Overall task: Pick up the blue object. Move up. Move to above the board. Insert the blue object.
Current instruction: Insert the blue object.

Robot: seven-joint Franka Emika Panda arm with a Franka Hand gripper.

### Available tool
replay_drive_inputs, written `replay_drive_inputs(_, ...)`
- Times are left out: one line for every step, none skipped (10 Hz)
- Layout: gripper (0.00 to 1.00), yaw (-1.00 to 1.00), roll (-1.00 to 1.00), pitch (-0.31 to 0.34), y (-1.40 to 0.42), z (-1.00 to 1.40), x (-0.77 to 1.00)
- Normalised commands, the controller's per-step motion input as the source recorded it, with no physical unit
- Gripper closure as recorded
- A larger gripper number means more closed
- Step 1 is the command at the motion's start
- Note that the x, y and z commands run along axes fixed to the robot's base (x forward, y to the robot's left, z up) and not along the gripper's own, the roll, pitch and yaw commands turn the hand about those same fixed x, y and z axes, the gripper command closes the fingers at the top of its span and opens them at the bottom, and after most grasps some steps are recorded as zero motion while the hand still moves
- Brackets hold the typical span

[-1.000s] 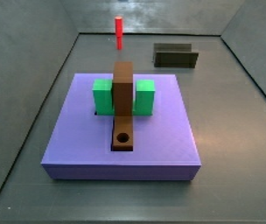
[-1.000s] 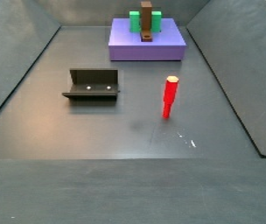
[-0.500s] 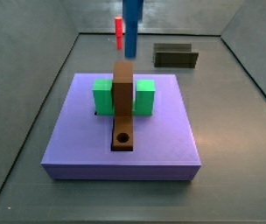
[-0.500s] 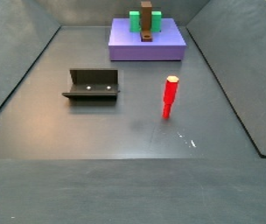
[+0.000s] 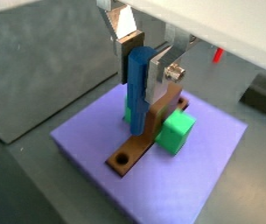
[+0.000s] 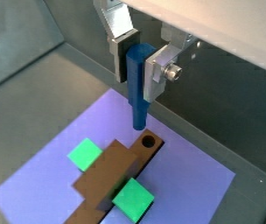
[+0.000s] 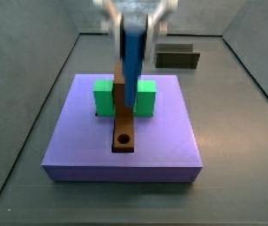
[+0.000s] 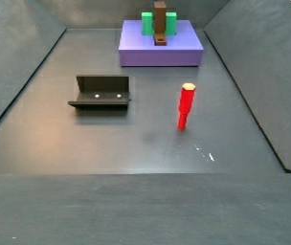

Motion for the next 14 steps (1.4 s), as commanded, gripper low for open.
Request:
replay_drive_inputs(1.00,0.00,-0.22,-0.060,-0.04,-0.53,-0.07)
replay_drive_inputs(1.00,0.00,-0.04,-0.034,0.00,-0.40,-0.06)
replay_drive_inputs(1.00,0.05,0.00,-0.054,-0.01,-0.36,-0.07)
replay_drive_inputs(1.00,0.09,-0.06,-0.090,-0.02,-0.31,-0.05)
replay_drive_inputs(1.00,0.09,-0.11,-0.104,-0.06,-0.28,-0.06)
replay_drive_inputs(1.00,0.03,-0.22,-0.110,-0.05,-0.26,0.00)
replay_drive_inputs(1.00,0.00,-0.19,-0.099,-0.12,-0.25,0.00)
replay_drive_inputs(1.00,0.00,-0.10,-0.073,-0.12,-0.22,0.00)
replay_drive_inputs(1.00,0.00,0.00,-0.034,-0.04,-0.19,0.00)
replay_drive_inputs(1.00,0.00,0.01,0.000,0.00,-0.16,0.00)
replay_drive_inputs(1.00,0.00,0.04,0.000,0.00,-0.10,0.00)
replay_drive_inputs(1.00,0.00,0.04,0.000,0.01,-0.06,0.00)
replay_drive_inputs(1.00,0.00,0.05,0.000,0.02,-0.06,0.00)
replay_drive_inputs(1.00,0.00,0.05,0.000,0.01,-0.07,0.00)
